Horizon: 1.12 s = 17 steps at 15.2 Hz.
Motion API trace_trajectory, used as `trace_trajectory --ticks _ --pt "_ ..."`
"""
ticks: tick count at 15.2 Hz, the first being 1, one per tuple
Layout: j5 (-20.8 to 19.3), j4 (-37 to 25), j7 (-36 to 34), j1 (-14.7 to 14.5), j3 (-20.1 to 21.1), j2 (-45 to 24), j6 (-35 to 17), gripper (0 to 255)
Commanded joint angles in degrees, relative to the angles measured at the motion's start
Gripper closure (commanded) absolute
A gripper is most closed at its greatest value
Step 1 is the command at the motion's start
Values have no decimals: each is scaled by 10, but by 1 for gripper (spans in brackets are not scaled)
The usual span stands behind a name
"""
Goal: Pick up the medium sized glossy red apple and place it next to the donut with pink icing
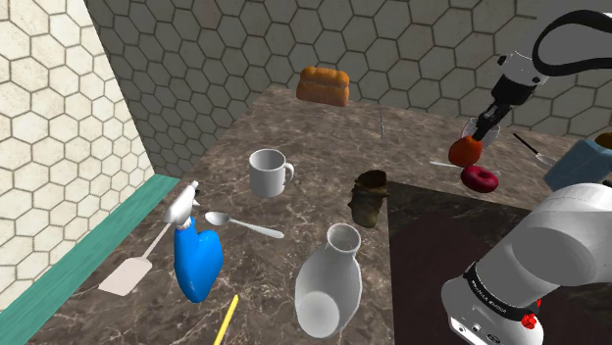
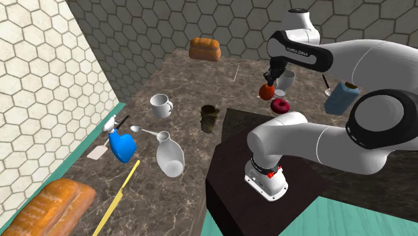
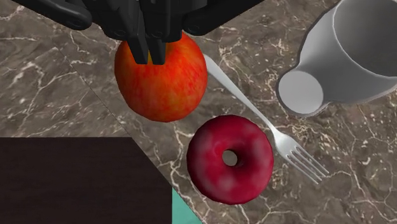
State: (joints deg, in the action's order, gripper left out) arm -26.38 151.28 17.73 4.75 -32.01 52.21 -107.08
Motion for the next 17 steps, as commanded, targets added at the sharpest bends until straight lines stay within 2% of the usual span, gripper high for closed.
trace_trajectory --ticks 1,11,17 --pt "-7 15 -1 2 -8 -3 -18 255" --pt "-41 75 -7 11 -46 -27 -102 255" --pt "-43 77 -7 11 -48 -28 -105 255"
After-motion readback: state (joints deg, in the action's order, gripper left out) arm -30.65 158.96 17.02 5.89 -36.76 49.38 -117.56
